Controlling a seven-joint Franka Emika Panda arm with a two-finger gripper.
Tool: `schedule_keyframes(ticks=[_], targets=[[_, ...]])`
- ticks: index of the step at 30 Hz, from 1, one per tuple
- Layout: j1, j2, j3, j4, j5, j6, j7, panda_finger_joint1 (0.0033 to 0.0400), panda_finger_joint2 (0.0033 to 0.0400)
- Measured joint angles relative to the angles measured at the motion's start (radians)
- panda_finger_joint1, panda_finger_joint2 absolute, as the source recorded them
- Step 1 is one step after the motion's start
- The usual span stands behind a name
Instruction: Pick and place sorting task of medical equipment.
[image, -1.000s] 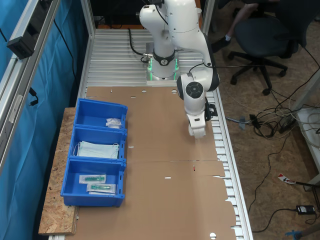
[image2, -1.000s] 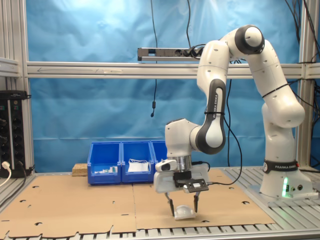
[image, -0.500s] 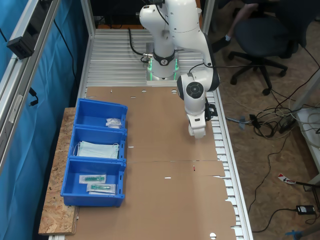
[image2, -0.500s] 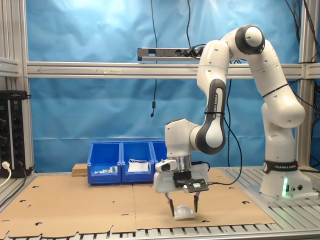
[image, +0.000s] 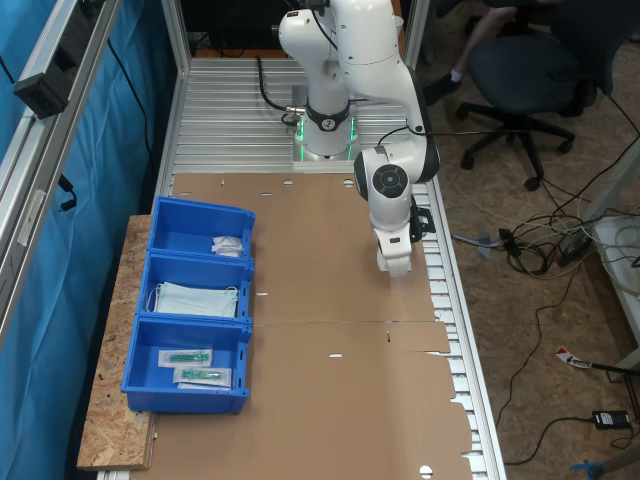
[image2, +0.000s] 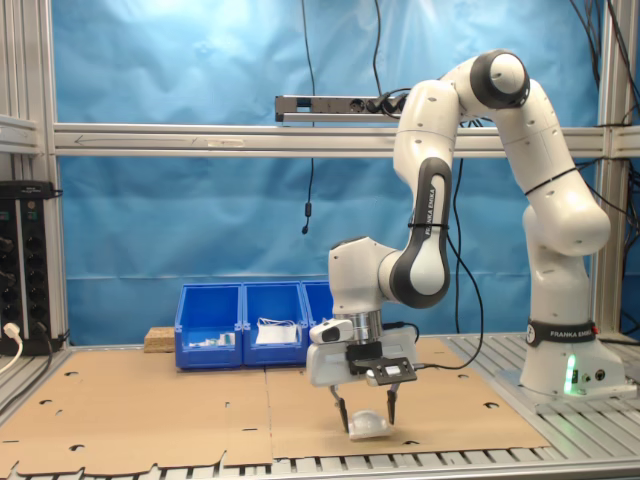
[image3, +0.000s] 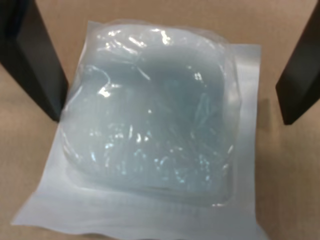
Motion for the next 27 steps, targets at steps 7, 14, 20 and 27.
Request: schedule_keyframes(ticks=[7,14,20,27], targets=[[0.001,0.0,0.0,0.004,0.0,-0.004,0.0,0.04,0.04],[0.001,0.001,0.0,0.004,0.0,-0.006,0.0,0.0286,0.0286],[0.002,0.001,0.0,0.004,0.0,-0.009,0.0,0.011,0.011],[0.003,-0.002,0.0,0.004,0.0,-0.012,0.0,0.0059,0.0059]])
